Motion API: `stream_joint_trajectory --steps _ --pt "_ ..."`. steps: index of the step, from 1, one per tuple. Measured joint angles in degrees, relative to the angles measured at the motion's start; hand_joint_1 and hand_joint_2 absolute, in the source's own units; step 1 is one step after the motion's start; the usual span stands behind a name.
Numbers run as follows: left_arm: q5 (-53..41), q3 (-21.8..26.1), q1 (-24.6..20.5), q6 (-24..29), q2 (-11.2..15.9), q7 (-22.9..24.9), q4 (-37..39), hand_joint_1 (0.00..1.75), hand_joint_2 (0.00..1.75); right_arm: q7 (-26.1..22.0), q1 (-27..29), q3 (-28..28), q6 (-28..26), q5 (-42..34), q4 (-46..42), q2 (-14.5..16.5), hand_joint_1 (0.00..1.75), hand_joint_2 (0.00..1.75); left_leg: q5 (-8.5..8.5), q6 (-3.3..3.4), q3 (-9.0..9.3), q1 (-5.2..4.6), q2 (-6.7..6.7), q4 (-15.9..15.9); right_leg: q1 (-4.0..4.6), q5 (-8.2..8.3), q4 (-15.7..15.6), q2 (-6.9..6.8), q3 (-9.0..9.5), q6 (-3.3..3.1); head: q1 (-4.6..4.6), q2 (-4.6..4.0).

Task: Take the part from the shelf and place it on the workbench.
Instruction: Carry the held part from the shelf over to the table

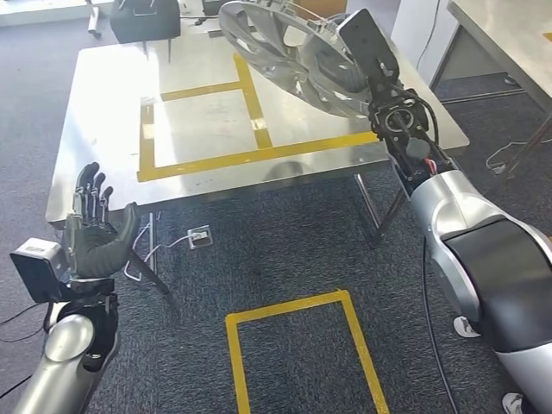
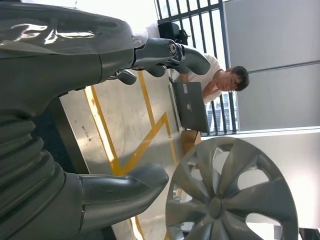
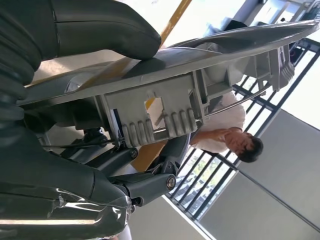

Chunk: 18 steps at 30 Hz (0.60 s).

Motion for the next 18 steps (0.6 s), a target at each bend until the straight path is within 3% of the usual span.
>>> stream_joint_trajectory --steps 2,3,5,6,7,8,10,12,14,16,17,18 --pt "0.0 0.0 0.2 -0.1 -0.1 0.0 0.0 0.0 1.75 0.1 0.0 0.0 -0.1 0.1 0.6 0.0 1.75 1.75 -0.72 -0.4 0.48 0.33 -0.12 0.2 -0.5 -0.96 4.5 -0.03 -3.44 0.66 0.17 0.0" --pt "0.0 0.0 0.3 -0.1 -0.1 0.0 0.1 0.0 1.75 0.1 0.0 0.0 -0.1 0.3 0.9 0.0 1.75 1.75 -1.18 -0.72 0.75 0.6 -0.21 0.5 -0.84 0.42 3.3 -0.06 -3.62 1.06 0.3 0.0" --pt "0.0 0.0 0.4 -0.3 -0.1 0.0 0.1 0.0 1.75 0.3 -0.1 0.0 -0.3 0.6 1.5 0.0 1.75 1.75 -2.34 -1.55 1.28 1.21 -0.38 1.5 -1.77 5.78 -4.3 -0.1 -1.43 2.37 0.66 0.0" --pt "0.0 0.0 0.3 -0.4 -0.1 -0.1 0.1 0.0 1.75 0.3 -0.2 0.0 -0.4 0.7 1.9 0.0 1.75 1.75 -2.89 -2.0 1.4 1.42 -0.43 2.0 -1.91 7.41 -8.1 -0.11 -0.22 2.92 0.84 0.0" --pt "0.0 0.0 0.3 -0.5 -0.1 -0.3 0.2 0.0 1.75 0.3 -0.3 0.0 -0.5 0.9 2.2 0.0 1.75 1.75 -3.38 -2.47 1.31 1.53 -0.46 2.5 -1.92 8.07 -10.6 -0.08 0.89 2.84 1.07 0.0" --pt "0.0 0.0 0.2 -0.6 -0.1 -0.3 0.2 0.0 1.75 0.3 -0.4 0.1 -0.5 1.1 2.5 0.0 1.75 1.75 -3.76 -2.89 1.13 1.57 -0.47 3.0 -1.72 7.92 -11.7 -0.01 1.41 2.31 1.08 0.0" --pt "0.0 0.0 0.2 -0.6 -0.1 -0.5 0.4 0.0 1.75 0.5 -0.6 0.1 -0.6 1.2 3.1 0.0 1.75 1.75 -4.32 -3.59 0.84 1.57 -0.52 3.6 -1.3 7.39 -11.6 0.03 1.91 0.45 0.85 0.0" --pt "0.0 0.0 0.1 -0.6 -0.2 -0.5 0.5 0.0 1.75 0.8 -0.8 0.1 -0.8 1.3 3.4 0.0 1.75 1.75 -4.79 -4.12 0.03 1.68 -0.38 5.2 -1.22 7.29 -11.4 0.14 2.21 -0.42 0.42 0.0" --pt "0.0 0.0 0.0 -0.7 -0.2 -0.6 0.6 0.0 1.75 1.0 -1.3 0.0 -1.0 1.4 3.7 0.0 1.75 1.75 -5.91 -4.47 -3.81 1.78 -0.12 11.3 -1.17 6.96 -11.5 0.38 2.72 -0.97 -0.02 0.0" --pt "0.0 0.0 0.1 -0.7 -0.2 -0.7 0.8 0.0 1.75 1.2 -1.7 0.0 -1.2 1.6 4.1 0.0 1.75 1.75 -7.77 -4.53 -9.54 1.73 -0.04 19.2 -0.9 6.38 -11.5 0.6 3.27 -1.46 -0.5 0.0" --pt "0.0 0.0 0.1 -0.7 -0.2 -0.7 0.9 0.0 1.75 1.3 -1.7 0.1 -1.3 1.8 4.3 0.0 1.75 1.75 -8.16 -4.36 -11.73 1.62 -0.04 21.4 -0.73 6.01 -11.5 0.71 3.65 -1.64 -0.66 0.0" --pt "0.1 0.0 0.1 -0.6 -0.2 -0.7 1.0 0.0 1.75 1.4 -1.7 0.1 -1.4 2.0 4.5 0.0 1.75 1.75 -7.64 -4.02 -12.88 1.4 -0.05 21.5 -0.58 5.63 -11.6 0.79 4.1 -1.77 -0.74 0.0"
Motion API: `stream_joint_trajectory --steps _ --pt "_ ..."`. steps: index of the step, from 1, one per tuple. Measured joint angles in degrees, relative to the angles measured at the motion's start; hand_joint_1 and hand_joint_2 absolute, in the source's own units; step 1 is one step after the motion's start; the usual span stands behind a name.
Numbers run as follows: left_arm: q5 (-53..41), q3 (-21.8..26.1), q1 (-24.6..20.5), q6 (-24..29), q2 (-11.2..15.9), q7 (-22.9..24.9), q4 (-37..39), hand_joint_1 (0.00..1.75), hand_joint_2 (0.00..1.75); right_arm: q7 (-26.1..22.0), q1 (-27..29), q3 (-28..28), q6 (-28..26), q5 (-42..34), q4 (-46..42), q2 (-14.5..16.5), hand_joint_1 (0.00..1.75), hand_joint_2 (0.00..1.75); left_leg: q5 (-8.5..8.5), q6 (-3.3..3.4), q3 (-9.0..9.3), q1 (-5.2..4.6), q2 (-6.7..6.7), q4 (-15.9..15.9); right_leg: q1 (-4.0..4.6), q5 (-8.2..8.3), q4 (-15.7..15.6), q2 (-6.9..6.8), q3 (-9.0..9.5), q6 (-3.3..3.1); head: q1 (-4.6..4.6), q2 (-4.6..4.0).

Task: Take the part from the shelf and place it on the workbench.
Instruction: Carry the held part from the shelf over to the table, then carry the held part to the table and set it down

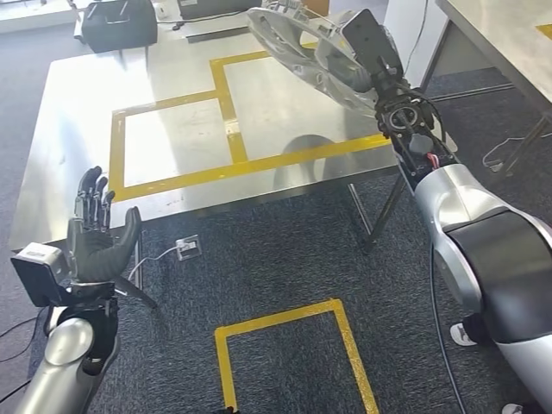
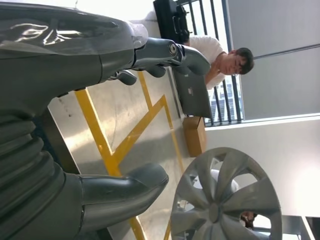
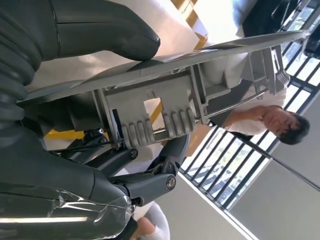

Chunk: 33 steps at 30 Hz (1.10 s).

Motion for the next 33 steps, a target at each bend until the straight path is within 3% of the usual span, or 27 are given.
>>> stream_joint_trajectory --steps 1,2,4,5,7,9,10,13,15,16,18,19,20,21,23,25,27,29,30,31,33 --pt "0.1 0.0 0.0 0.1 0.0 0.0 0.1 0.0 1.75 0.2 0.0 0.0 -0.1 0.2 0.3 0.0 1.75 1.75 1.64 0.54 0.06 -0.37 -0.02 -2.2 0.11 -0.39 0.0 0.1 0.46 -0.08 -0.03 0.0" --pt "0.2 0.0 0.0 0.2 0.0 0.0 0.1 0.0 1.75 0.5 0.0 0.0 -0.2 0.4 0.5 0.0 1.75 1.75 4.32 1.33 1.32 -0.91 -0.04 -6.6 0.18 -0.78 -0.1 0.2 0.95 -0.11 -0.07 0.0" --pt "0.4 0.0 -0.1 0.4 0.0 0.1 0.1 0.0 1.75 1.1 0.0 0.1 -0.4 0.9 1.0 0.0 1.75 1.75 9.67 3.26 5.08 -2.2 -0.14 -16.3 0.17 -1.49 -0.5 0.43 1.91 0.0 -0.14 0.0" --pt "0.4 0.0 -0.3 0.5 0.0 0.1 0.1 0.0 1.75 1.4 0.1 0.1 -0.6 1.2 1.2 0.0 1.75 1.75 11.01 4.0 6.61 -2.64 -0.18 -19.5 0.1 -1.79 -0.9 0.53 2.37 0.18 -0.16 0.0" --pt "0.6 0.0 -0.5 0.6 -0.1 0.1 0.1 0.0 1.75 2.0 0.1 0.1 -0.8 1.8 1.7 0.0 1.75 1.75 10.91 4.77 8.23 -2.94 -0.07 -21.6 0.08 -1.91 -1.5 0.55 3.42 0.62 -0.18 0.0" --pt "0.6 0.0 -0.6 0.6 -0.3 0.1 0.1 0.0 1.75 2.5 0.0 0.2 -0.9 2.3 2.0 0.0 1.75 1.75 10.7 5.06 9.95 -2.71 0.15 -22.9 0.27 -2.18 -1.1 0.19 3.91 0.82 -0.19 -0.01" --pt "0.7 -0.1 -0.7 0.6 -0.4 0.2 0.1 0.0 1.75 2.7 -0.2 0.3 -1.0 2.5 2.1 0.0 1.75 1.75 10.54 5.05 10.84 -2.53 0.26 -23.4 0.43 -2.7 0.4 -0.03 3.31 0.78 -0.13 -0.01" --pt "0.7 -0.2 -0.8 0.7 -0.8 0.2 0.3 0.0 1.75 3.0 -0.7 0.4 -1.0 3.0 2.8 0.1 1.75 1.75 9.8 4.66 12.29 -2.21 0.22 -24.0 0.62 -6.37 11.2 -0.29 -2.72 0.71 0.32 0.0" --pt "0.7 -0.4 -0.6 0.7 -1.0 0.3 0.4 0.0 1.75 3.3 -0.7 0.5 -1.1 3.3 3.2 0.1 1.75 1.75 9.07 4.31 12.77 -2.01 0.04 -23.7 0.37 -8.0 15.5 -0.31 -6.52 1.25 0.54 0.0" --pt "0.7 -0.4 -0.6 0.7 -1.0 0.3 0.4 0.0 1.75 3.5 -0.7 0.5 -1.0 3.4 3.5 0.1 1.75 1.75 8.67 4.08 12.98 -1.85 -0.1 -23.5 0.09 -7.15 14.8 -0.33 -7.16 1.7 0.63 0.0" --pt "0.7 -0.4 -0.5 0.8 -1.1 0.3 0.5 0.0 1.75 3.8 -0.6 0.6 -1.0 3.7 4.0 0.1 1.75 1.75 7.62 3.38 13.24 -1.47 -0.39 -22.5 -1.09 -1.59 7.5 -0.45 -5.89 3.14 0.96 0.0" --pt "0.7 -0.4 -0.5 0.9 -1.1 0.3 0.5 0.0 1.75 3.9 -0.5 0.7 -1.0 3.9 4.2 0.1 1.75 1.75 7.04 2.97 13.22 -1.34 -0.51 -21.9 -1.43 0.64 3.6 -0.4 -4.87 3.95 1.08 0.0" --pt "0.7 -0.4 -0.5 1.0 -1.2 0.3 0.5 0.0 1.75 3.9 -0.4 0.7 -0.9 4.1 4.4 0.2 1.75 1.75 6.45 2.53 13.05 -1.25 -0.57 -21.1 -1.65 1.98 0.6 -0.32 -3.84 4.07 1.16 0.0" --pt "0.7 -0.4 -0.6 1.0 -1.2 0.4 0.5 0.0 1.75 3.9 -0.2 0.8 -0.9 4.3 4.6 0.4 1.75 1.75 5.95 2.15 12.71 -1.24 -0.62 -20.3 -1.61 2.4 -0.8 -0.24 -3.25 3.81 1.15 0.0" --pt "0.7 -0.5 -0.7 1.1 -1.2 0.4 0.5 0.0 1.75 3.8 -0.4 0.9 -0.9 4.6 4.8 0.8 1.75 1.75 4.95 1.43 12.1 -1.19 -0.65 -19.2 -1.14 1.66 -0.4 -0.19 -2.89 2.21 0.99 0.0" --pt "0.7 -0.6 -0.8 1.1 -1.3 0.4 0.6 0.0 1.75 3.8 -1.1 1.0 -0.9 4.9 4.9 1.3 1.75 1.75 4.11 0.76 11.3 -0.99 -0.45 -17.2 -1.05 1.3 0.3 -0.1 -2.46 1.42 0.8 -0.01" --pt "0.7 -0.6 -0.9 1.1 -1.3 0.3 0.7 0.0 1.75 4.0 -1.7 1.0 -1.0 5.4 5.0 1.6 1.75 1.75 3.12 -0.05 7.93 -0.59 0.09 -11.0 -0.99 0.79 0.3 0.08 -1.58 0.82 0.29 -0.01" --pt "0.8 -0.6 -0.8 1.1 -1.4 0.3 0.8 0.0 1.75 4.1 -1.8 1.0 -1.0 5.4 5.2 1.9 1.75 1.75 1.57 -0.62 2.36 -0.29 0.47 -3.1 -0.71 0.21 0.3 0.17 -0.99 0.33 -0.12 -0.01" --pt "0.8 -0.6 -0.7 1.1 -1.4 0.3 0.9 0.0 1.75 4.1 -1.8 1.1 -1.0 5.4 5.4 2.0 1.75 1.75 1.23 -0.52 0.12 -0.35 0.53 -0.9 -0.6 -0.14 0.3 0.26 -0.65 0.18 -0.17 -0.01" --pt "0.8 -0.6 -0.6 1.1 -1.4 0.3 1.0 0.0 1.75 4.1 -1.8 1.1 -1.0 5.4 5.6 2.2 1.75 1.75 1.73 -0.14 -1.09 -0.54 0.52 -0.9 -0.52 -0.52 0.2 0.38 -0.26 0.12 -0.27 0.0" --pt "0.8 -0.7 -0.7 1.1 -1.4 0.3 1.1 0.0 1.75 4.1 -1.7 1.3 -1.0 5.4 5.9 2.4 1.75 1.75 5.97 1.33 -0.01 -1.46 0.46 -7.2 -0.43 -1.28 0.1 0.65 0.62 0.15 -0.45 0.0"
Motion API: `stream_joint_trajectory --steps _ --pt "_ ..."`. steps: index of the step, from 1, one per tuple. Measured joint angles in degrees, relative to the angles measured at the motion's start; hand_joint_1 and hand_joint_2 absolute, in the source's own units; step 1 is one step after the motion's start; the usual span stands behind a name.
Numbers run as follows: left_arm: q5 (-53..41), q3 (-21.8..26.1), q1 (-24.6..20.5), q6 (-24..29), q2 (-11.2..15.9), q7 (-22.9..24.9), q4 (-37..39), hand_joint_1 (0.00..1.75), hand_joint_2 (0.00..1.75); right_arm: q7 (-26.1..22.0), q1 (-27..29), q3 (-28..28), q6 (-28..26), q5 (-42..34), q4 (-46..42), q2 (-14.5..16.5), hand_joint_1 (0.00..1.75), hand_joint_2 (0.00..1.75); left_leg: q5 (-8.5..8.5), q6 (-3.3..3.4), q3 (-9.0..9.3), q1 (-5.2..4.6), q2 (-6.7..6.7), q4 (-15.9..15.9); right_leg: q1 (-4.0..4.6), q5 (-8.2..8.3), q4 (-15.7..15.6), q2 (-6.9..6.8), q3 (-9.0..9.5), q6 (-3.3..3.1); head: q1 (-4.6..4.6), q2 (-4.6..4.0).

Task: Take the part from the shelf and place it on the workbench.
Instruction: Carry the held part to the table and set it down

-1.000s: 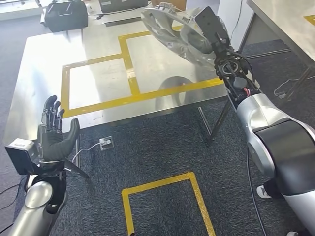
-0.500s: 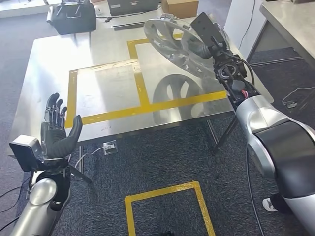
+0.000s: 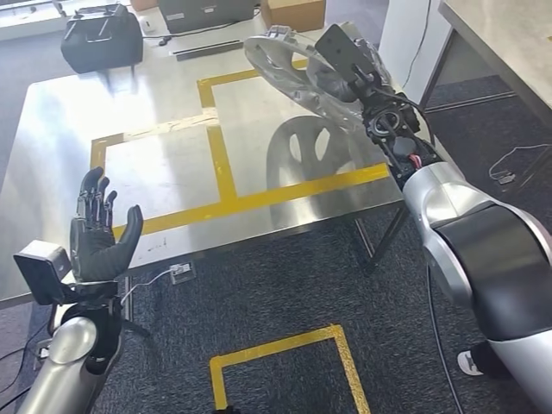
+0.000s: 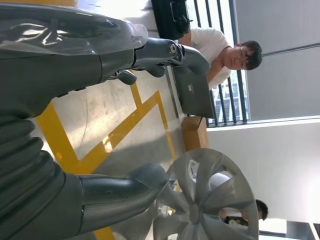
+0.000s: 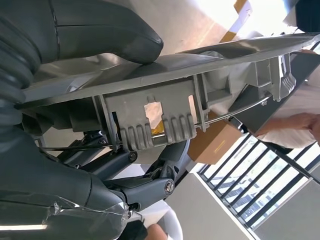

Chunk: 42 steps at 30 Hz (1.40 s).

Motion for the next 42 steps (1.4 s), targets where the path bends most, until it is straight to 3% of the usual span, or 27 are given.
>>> stream_joint_trajectory --steps 2,3,4,6,8,9,11,13,14,17,18,19,21,23,24,26,28,29,30,33,35,37,39,40,42 --pt "0.0 0.0 -0.2 0.0 0.0 0.0 0.0 0.0 1.75 -0.1 0.3 0.1 0.0 0.0 0.2 0.1 1.75 1.75 5.56 2.04 3.82 -1.44 -0.22 -10.1 -0.01 -0.67 -0.6 0.21 1.1 0.2 -0.11 0.0" --pt "0.0 0.0 -0.5 -0.1 0.0 -0.1 0.0 0.0 1.75 -0.1 0.6 0.1 -0.1 0.0 0.3 0.1 1.75 1.75 6.97 2.74 5.58 -1.98 -0.29 -13.6 -0.07 -0.91 -1.2 0.3 1.71 0.36 -0.15 0.0" --pt "0.1 0.0 -0.7 -0.2 -0.1 -0.1 0.0 0.0 1.75 0.0 0.9 0.1 -0.2 0.0 0.4 0.1 1.75 1.75 7.47 3.26 6.84 -2.34 -0.31 -15.5 -0.11 -1.0 -1.7 0.31 2.47 0.52 -0.18 0.0" --pt "0.2 0.0 -1.1 -0.4 -0.2 -0.2 0.2 0.0 1.75 0.2 1.2 0.1 -0.4 0.1 0.6 0.2 1.75 1.75 6.78 3.77 8.76 -2.29 0.06 -16.9 0.05 -1.08 -2.8 0.04 3.95 0.77 -0.25 0.0" --pt "0.3 -0.1 -1.4 -0.5 -0.3 -0.4 0.4 0.0 1.75 0.5 1.1 0.2 -0.4 0.1 0.8 0.3 1.75 1.75 6.49 4.01 10.74 -1.92 0.31 -18.4 0.5 -1.72 -1.2 -0.58 3.91 0.65 -0.15 -0.01" --pt "0.3 -0.2 -1.5 -0.5 -0.4 -0.4 0.5 0.0 1.75 0.6 1.0 0.2 -0.4 0.1 0.9 0.3 1.75 1.75 6.42 3.88 11.52 -1.69 0.29 -18.9 0.7 -2.52 1.5 -0.74 2.55 0.47 0.03 -0.01" --pt "0.4 -0.5 -1.7 -0.5 -0.6 -0.5 0.9 0.0 1.75 0.8 0.9 0.2 -0.3 0.2 1.1 0.3 1.75 1.75 6.01 3.51 12.17 -1.44 0.24 -19.1 0.83 -5.16 9.7 -0.84 -2.35 0.36 0.46 0.0" --pt "0.5 -0.6 -1.6 -0.5 -0.9 -0.5 1.2 0.0 1.75 0.9 1.1 0.2 0.0 0.7 1.2 0.3 1.75 1.75 5.42 2.98 12.36 -1.14 0.21 -18.9 0.63 -6.99 14.6 -0.83 -6.57 1.0 0.63 0.0" --pt "0.5 -0.7 -1.6 -0.5 -1.0 -0.6 1.4 0.0 1.75 0.9 1.1 0.3 0.2 1.1 1.3 0.3 1.75 1.75 5.06 2.63 12.38 -0.9 0.13 -18.5 0.33 -6.13 14.0 -0.85 -7.33 1.63 0.68 0.0" --pt "0.7 -0.7 -1.7 -0.6 -1.1 -1.0 2.1 0.0 1.75 1.1 1.7 0.5 0.8 2.3 1.7 0.3 1.75 1.75 3.65 1.27 12.07 -0.03 -0.38 -16.4 -1.43 1.54 3.0 -0.72 -4.95 4.41 1.23 0.0" --pt "0.8 -0.7 -1.8 -0.6 -1.2 -1.1 2.3 0.0 1.75 1.3 2.1 0.6 1.1 2.7 1.8 0.3 1.75 1.75 3.11 0.82 11.63 0.14 -0.57 -15.2 -1.8 2.7 0.3 -0.56 -3.85 4.6 1.36 0.0" --pt "0.9 -0.8 -1.9 -0.7 -1.2 -1.1 2.4 0.0 1.75 1.5 2.5 0.7 1.4 3.0 1.9 0.4 1.75 1.75 2.64 0.45 11.0 0.2 -0.74 -13.9 -1.86 3.05 -0.8 -0.36 -3.37 4.38 1.34 0.0" --pt "1.0 -0.8 -2.1 -0.8 -1.3 -1.2 2.6 0.0 1.75 2.0 2.9 0.9 1.9 3.3 2.0 0.7 1.75 1.75 1.72 -0.24 9.77 0.29 -0.91 -11.9 -1.39 2.5 0.3 -0.33 -3.54 2.72 1.0 0.0" --pt "1.2 -0.8 -2.3 -1.0 -1.3 -1.2 2.8 0.0 1.75 2.3 2.3 1.0 2.1 3.4 2.0 1.0 1.75 1.75 0.79 -0.92 8.75 0.5 -0.83 -10.1 -1.19 2.53 1.2 -0.46 -3.78 1.94 0.63 0.0" --pt "1.5 -0.8 -2.4 -1.0 -1.4 -1.2 2.8 0.0 1.75 2.4 1.8 1.0 2.1 3.5 2.0 1.1 1.75 1.75 0.02 -1.27 7.64 0.68 -0.7 -7.8 -1.19 2.52 1.3 -0.46 -3.63 1.73 0.41 0.0" --pt "2.5 -0.8 -2.4 -1.4 -1.4 -1.0 3.1 0.0 1.75 2.9 1.3 1.1 2.5 4.1 2.0 1.3 1.75 1.75 -2.63 -1.91 3.64 1.05 -0.37 0.2 -0.93 2.45 1.3 -0.5 -3.37 1.42 -0.06 0.0" --pt "3.4 -0.8 -2.2 -1.9 -1.4 -0.9 3.5 0.0 1.75 3.4 1.4 1.3 2.9 4.8 2.0 1.4 1.75 1.75 -4.79 -1.93 -0.4 1.23 -0.22 7.1 -0.52 2.33 1.3 -0.47 -3.31 1.22 -0.17 0.0" --pt "3.8 -0.8 -2.2 -2.1 -1.4 -0.9 3.6 0.0 1.75 3.5 1.6 1.5 3.1 5.0 2.0 1.5 1.75 1.75 -4.73 -1.6 -1.09 1.15 -0.21 7.6 -0.31 2.28 1.3 -0.41 -3.29 1.14 -0.23 0.0" --pt "4.0 -0.8 -2.2 -2.2 -1.4 -0.9 3.8 0.0 1.75 3.6 1.9 1.6 3.2 5.1 2.0 1.5 1.75 1.75 -3.71 -1.07 -0.54 0.93 -0.22 5.8 -0.11 2.24 1.2 -0.34 -3.26 1.08 -0.27 0.0" --pt "4.3 -0.8 -2.5 -2.4 -1.4 -1.2 4.0 0.0 1.75 3.6 2.8 1.9 3.2 5.1 2.0 1.5 1.75 1.75 1.24 1.45 5.89 -0.55 -0.28 -7.3 0.18 2.16 1.0 -0.19 -3.02 0.98 -0.26 0.0" --pt "4.3 -0.8 -2.8 -2.4 -1.4 -1.3 4.0 0.0 1.75 3.6 3.5 2.0 3.1 5.1 2.1 1.5 1.75 1.75 2.14 2.42 8.4 -1.35 -0.26 -11.7 0.03 2.11 0.6 -0.22 -2.81 1.08 -0.28 0.0" --pt "4.3 -0.8 -2.9 -2.4 -1.4 -1.4 4.1 0.0 1.75 3.6 4.2 2.0 3.1 5.1 2.1 1.5 1.75 1.75 2.42 2.56 9.11 -1.38 -0.16 -12.6 0.0 1.99 0.1 -0.31 -2.58 1.33 -0.32 0.0" --pt "4.3 -0.8 -2.9 -2.4 -1.4 -1.4 4.1 0.0 1.75 3.6 4.5 2.1 3.1 5.1 2.1 1.5 1.75 1.75 2.97 2.65 10.13 -1.05 0.07 -14.0 0.26 0.73 1.3 -0.68 -3.0 1.35 -0.17 0.0" --pt "4.3 -0.8 -2.9 -2.4 -1.4 -1.4 4.1 0.0 1.75 3.6 4.6 2.1 3.1 5.1 2.1 1.4 1.75 1.75 3.16 2.7 10.6 -0.85 0.18 -14.6 0.42 -0.76 3.7 -0.86 -3.98 1.28 0.02 0.0" --pt "4.4 -0.8 -2.8 -2.4 -1.5 -1.4 4.2 0.0 1.75 3.7 4.6 2.1 3.2 5.1 2.1 1.4 1.75 1.75 3.14 2.82 10.86 -0.82 0.22 -14.8 0.56 -4.58 11.5 -1.01 -7.37 1.27 0.45 0.0"
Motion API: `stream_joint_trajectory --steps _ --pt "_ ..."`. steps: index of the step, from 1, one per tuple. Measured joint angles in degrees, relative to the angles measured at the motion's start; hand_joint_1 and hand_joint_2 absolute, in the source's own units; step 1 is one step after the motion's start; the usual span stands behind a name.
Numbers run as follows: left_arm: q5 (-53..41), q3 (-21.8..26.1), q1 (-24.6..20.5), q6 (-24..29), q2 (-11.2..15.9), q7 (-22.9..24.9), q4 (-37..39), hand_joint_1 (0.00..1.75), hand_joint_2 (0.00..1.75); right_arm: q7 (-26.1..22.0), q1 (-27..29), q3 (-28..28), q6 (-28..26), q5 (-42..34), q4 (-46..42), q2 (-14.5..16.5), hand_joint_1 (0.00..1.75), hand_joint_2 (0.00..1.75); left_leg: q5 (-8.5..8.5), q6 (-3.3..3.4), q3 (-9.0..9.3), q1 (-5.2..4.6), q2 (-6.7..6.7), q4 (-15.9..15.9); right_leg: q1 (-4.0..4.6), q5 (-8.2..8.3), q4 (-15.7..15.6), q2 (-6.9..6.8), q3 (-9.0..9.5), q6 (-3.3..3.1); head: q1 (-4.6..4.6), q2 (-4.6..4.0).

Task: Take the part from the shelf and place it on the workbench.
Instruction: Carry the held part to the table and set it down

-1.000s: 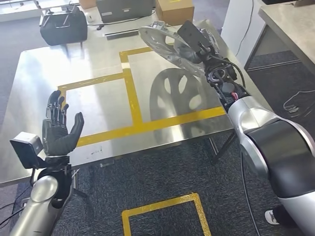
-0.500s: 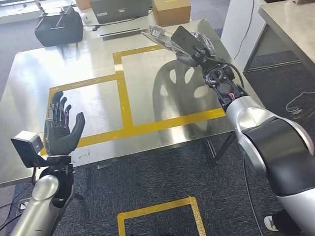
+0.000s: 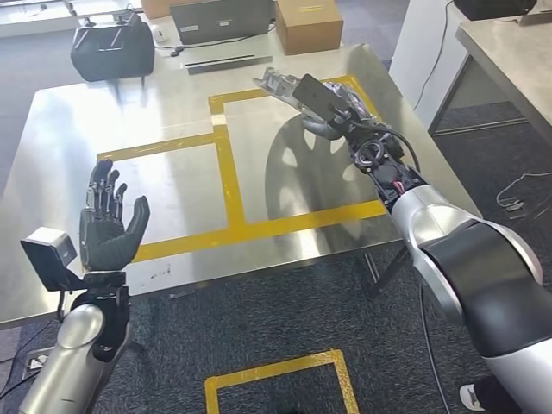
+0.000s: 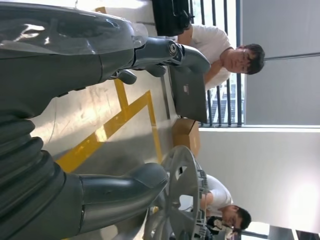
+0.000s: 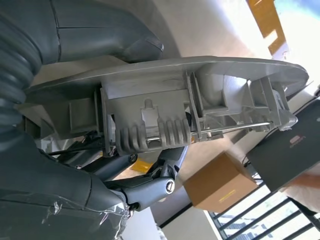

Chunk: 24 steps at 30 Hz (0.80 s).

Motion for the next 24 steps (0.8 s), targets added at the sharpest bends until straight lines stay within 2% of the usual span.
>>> stream_joint_trajectory --steps 1,2,3,4,5,6,7,8,10,12,13,16,17,18,19,22,23,24 --pt "0.0 0.0 0.1 0.0 0.0 0.0 0.1 0.0 1.75 0.0 0.1 0.0 0.0 0.0 0.0 0.0 1.75 1.75 -0.08 0.02 0.0 0.02 0.0 0.1 0.0 -1.26 3.5 -0.02 -1.63 0.19 0.14 0.0" --pt "0.1 0.0 0.2 0.0 -0.1 0.0 0.2 0.0 1.75 0.0 0.2 0.0 0.0 0.0 0.0 0.0 1.31 1.31 -0.21 -0.01 -0.02 0.09 -0.01 0.3 -0.02 -1.51 5.3 -0.07 -2.48 0.48 0.22 0.0" --pt "0.1 0.0 0.3 0.0 -0.1 0.0 0.3 0.0 1.75 0.0 0.3 0.1 0.0 0.0 0.0 0.0 0.87 0.87 -0.4 -0.1 -0.04 0.21 -0.03 0.6 -0.11 -0.67 4.8 -0.17 -2.2 0.84 0.28 0.0" --pt "0.1 0.0 0.3 0.0 -0.1 0.0 0.4 0.0 1.75 0.0 0.3 0.1 0.0 0.0 0.0 0.0 0.44 0.44 -0.68 -0.26 -0.06 0.37 -0.07 1.1 -0.27 1.05 2.2 -0.32 -0.83 1.26 0.39 0.0" --pt "0.1 0.0 0.3 0.0 -0.1 0.0 0.4 0.0 1.75 0.0 0.1 0.1 0.0 0.0 0.0 0.0 0.0 0.0 -1.06 -0.52 -0.12 0.54 -0.11 1.8 -0.54 3.06 -2.0 -0.49 1.33 1.72 0.58 0.0" --pt "0.1 0.0 0.3 0.0 -0.1 0.0 0.5 0.0 1.75 0.0 -0.1 0.1 0.1 0.0 0.0 0.0 0.0 0.0 -1.47 -0.83 -0.31 0.59 -0.21 2.6 -0.64 4.4 -5.9 -0.56 3.58 2.06 0.81 0.0" --pt "0.2 0.0 0.3 0.0 -0.1 0.0 0.5 0.0 1.31 -0.1 -0.3 0.1 0.2 0.0 0.0 0.0 0.0 0.0 -1.8 -1.11 -0.56 0.63 -0.29 3.3 -0.72 5.16 -8.7 -0.55 5.2 1.99 0.95 0.0" --pt "0.2 0.0 0.2 0.0 -0.1 0.0 0.5 0.0 0.87 -0.1 -0.5 0.2 0.3 0.0 0.0 0.0 0.0 0.0 -2.0 -1.36 -0.81 0.62 -0.35 4.0 -0.66 5.33 -10.2 -0.49 6.14 1.71 0.94 0.0" --pt "0.4 0.0 0.3 0.1 -0.1 0.0 0.5 0.0 0.0 -0.5 -0.6 0.2 0.4 -0.1 0.0 0.1 0.0 0.0 -1.98 -1.69 -1.13 0.61 -0.43 4.4 -0.45 5.24 -10.4 -0.36 6.35 0.65 0.76 0.0" --pt "0.4 0.0 0.4 0.3 0.0 0.0 0.5 0.0 0.0 -1.1 -0.8 0.2 0.4 -0.2 -0.1 0.2 0.0 0.0 -2.74 -2.28 -1.56 0.72 -0.54 5.4 -0.58 5.53 -10.5 -0.46 6.49 -0.06 0.68 0.0" --pt "0.4 0.0 0.4 0.4 0.0 0.0 0.5 0.0 0.0 -1.4 -1.0 0.2 0.4 -0.3 -0.1 0.2 0.0 0.0 -4.07 -2.74 -2.39 0.88 -0.6 7.4 -0.76 5.68 -10.6 -0.5 6.53 -0.38 0.46 0.0" --pt "0.4 0.0 0.6 0.8 0.1 0.2 0.5 0.0 0.0 -2.2 -1.2 0.2 0.7 -0.3 -0.2 0.4 0.0 0.0 -9.91 -4.12 -7.31 1.84 -0.64 19.1 -0.9 5.84 -10.6 -0.52 6.43 -0.83 -0.26 0.0" --pt "0.4 0.0 0.7 0.8 0.2 0.2 0.5 0.0 0.0 -2.3 -1.2 0.2 0.8 -0.3 -0.2 0.5 0.0 0.0 -10.86 -4.36 -8.54 2.13 -0.63 21.9 -0.91 5.84 -10.6 -0.52 6.4 -0.84 -0.32 0.0" --pt "0.5 0.0 0.8 0.9 0.2 0.3 0.5 0.0 0.0 -2.5 -1.2 0.2 0.9 -0.3 -0.2 0.5 0.0 0.0 -10.8 -4.5 -8.78 2.38 -0.63 22.6 -0.93 5.84 -10.6 -0.52 6.4 -0.84 -0.36 0.0" --pt "0.5 0.0 0.8 0.9 0.2 0.4 0.5 0.0 0.0 -2.6 -1.2 0.2 1.0 -0.3 -0.2 0.5 0.0 0.0 -9.77 -4.57 -7.83 2.58 -0.62 21.1 -0.96 5.84 -10.6 -0.52 6.42 -0.82 -0.38 0.0" --pt "0.6 0.0 0.7 1.1 0.3 0.5 0.5 0.0 0.0 -2.8 -1.6 0.2 1.0 -0.4 -0.5 0.6 0.0 0.0 -5.24 -4.36 -1.19 2.76 -0.64 8.9 -0.99 5.77 -10.7 -0.47 6.42 -0.36 -0.42 0.0" --pt "0.6 0.0 0.6 1.3 0.3 0.6 0.5 0.0 0.0 -2.9 -1.8 0.2 1.0 -0.4 -0.6 0.6 0.0 0.0 -4.61 -4.15 0.15 2.64 -0.68 6.3 -0.96 5.78 -10.8 -0.43 6.36 -0.03 -0.37 0.0" --pt "0.6 0.0 0.7 1.3 0.3 0.6 0.5 0.0 0.0 -2.9 -1.9 0.2 1.0 -0.4 -0.6 0.6 0.0 0.0 -4.62 -3.92 0.6 2.43 -0.73 5.2 -0.92 5.81 -10.9 -0.4 6.31 0.34 -0.31 0.0"
